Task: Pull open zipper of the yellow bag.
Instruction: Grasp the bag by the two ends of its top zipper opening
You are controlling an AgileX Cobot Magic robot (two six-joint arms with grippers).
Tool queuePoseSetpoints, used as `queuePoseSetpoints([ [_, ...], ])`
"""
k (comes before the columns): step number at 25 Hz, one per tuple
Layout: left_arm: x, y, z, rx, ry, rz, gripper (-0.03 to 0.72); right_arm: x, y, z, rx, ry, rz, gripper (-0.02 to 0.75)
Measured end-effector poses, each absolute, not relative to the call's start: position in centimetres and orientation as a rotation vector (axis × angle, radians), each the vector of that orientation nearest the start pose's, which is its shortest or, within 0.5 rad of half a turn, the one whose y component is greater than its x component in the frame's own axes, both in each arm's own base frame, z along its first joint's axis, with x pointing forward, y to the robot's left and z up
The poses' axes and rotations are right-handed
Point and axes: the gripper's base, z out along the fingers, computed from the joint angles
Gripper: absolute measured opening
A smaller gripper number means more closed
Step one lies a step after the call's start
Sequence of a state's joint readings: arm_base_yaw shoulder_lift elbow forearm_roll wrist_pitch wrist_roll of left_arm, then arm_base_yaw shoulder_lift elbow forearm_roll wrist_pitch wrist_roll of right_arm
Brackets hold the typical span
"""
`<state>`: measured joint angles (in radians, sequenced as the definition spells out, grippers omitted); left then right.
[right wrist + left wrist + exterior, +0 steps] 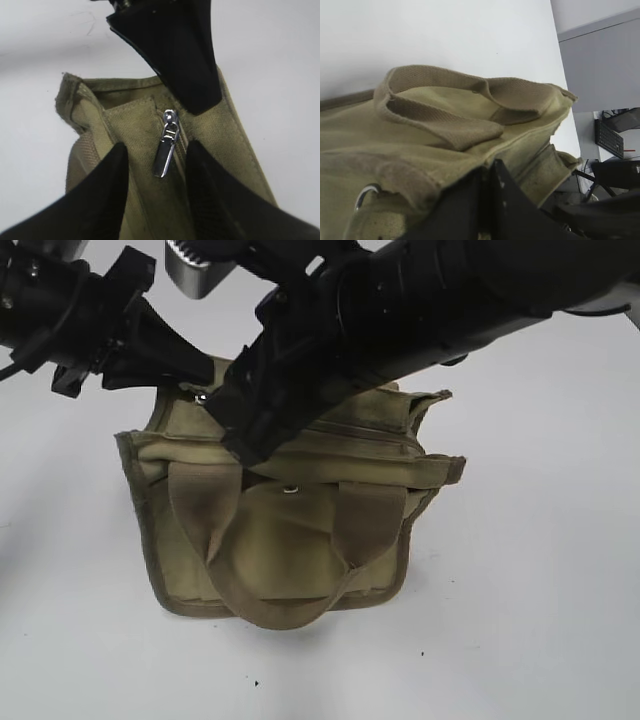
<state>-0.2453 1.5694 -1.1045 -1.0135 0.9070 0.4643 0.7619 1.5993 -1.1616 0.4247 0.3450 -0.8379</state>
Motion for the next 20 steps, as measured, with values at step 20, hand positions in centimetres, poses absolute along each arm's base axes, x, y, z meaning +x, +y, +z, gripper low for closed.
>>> queuePoseSetpoints([
  [20, 29.3, -13.7, 27.9, 0.19, 2.534, -1.183, 0.012, 26.9, 27.1, 24.6, -1.313, 1.868, 0.306, 0.243],
])
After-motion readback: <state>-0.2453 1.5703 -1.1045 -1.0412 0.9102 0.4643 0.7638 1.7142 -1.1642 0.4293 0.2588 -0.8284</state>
